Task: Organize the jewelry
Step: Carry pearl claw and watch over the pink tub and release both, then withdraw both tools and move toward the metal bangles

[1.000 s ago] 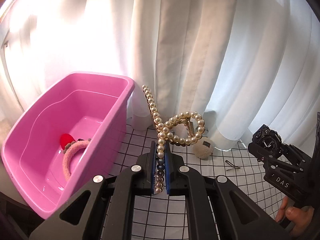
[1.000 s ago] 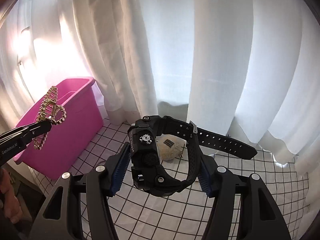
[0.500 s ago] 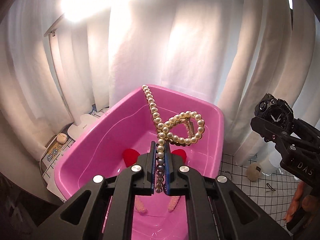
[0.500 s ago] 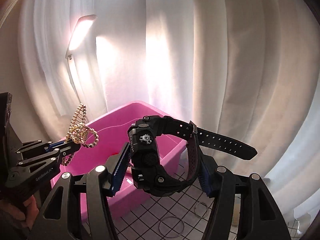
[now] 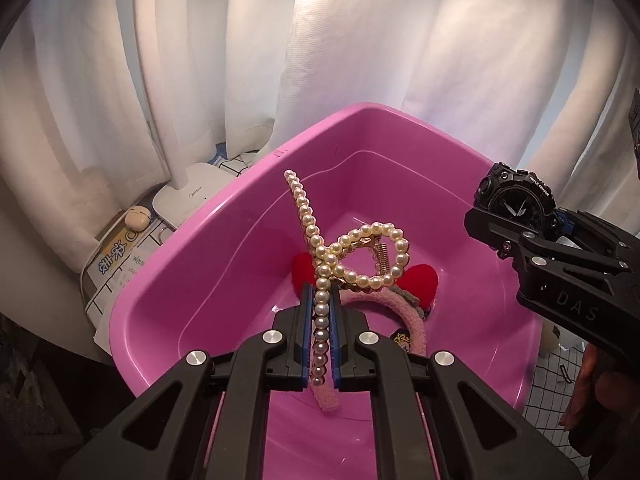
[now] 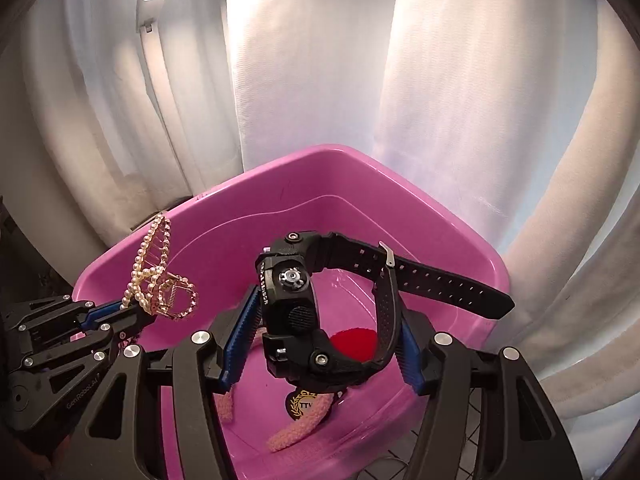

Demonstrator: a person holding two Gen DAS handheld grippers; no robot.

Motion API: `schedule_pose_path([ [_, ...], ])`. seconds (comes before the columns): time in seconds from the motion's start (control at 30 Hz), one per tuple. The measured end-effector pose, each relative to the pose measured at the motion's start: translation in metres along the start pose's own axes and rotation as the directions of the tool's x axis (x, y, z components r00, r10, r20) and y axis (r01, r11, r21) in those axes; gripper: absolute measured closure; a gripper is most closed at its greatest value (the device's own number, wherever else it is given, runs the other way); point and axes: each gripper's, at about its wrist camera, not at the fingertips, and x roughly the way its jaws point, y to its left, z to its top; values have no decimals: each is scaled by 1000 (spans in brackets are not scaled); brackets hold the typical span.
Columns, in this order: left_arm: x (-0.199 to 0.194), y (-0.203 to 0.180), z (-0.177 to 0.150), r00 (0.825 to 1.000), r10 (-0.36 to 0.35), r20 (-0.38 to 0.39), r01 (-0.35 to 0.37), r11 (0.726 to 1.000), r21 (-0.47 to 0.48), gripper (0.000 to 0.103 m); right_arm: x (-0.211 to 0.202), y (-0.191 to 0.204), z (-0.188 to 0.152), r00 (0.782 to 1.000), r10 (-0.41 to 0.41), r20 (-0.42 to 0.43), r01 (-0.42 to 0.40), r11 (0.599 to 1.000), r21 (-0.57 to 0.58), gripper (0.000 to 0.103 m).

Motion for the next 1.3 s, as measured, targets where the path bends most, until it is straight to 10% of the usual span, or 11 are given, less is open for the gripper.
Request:
schedule_pose_path([
  [0.23,10,3,0,1000,-4,-27,4,1000,8,87,33,-5,9,994,-18,-108,20,1000,24,43],
  [0.37,4,4,2,1000,19,5,-19,1000,8,27,45,-5,8,987,-24,-156,27,1000,16,41],
  [1.3,-51,-19,-26,997,-1,83,3,1000,-17,6,-47,-29,-37,997,-83,4,82,988,129,36],
])
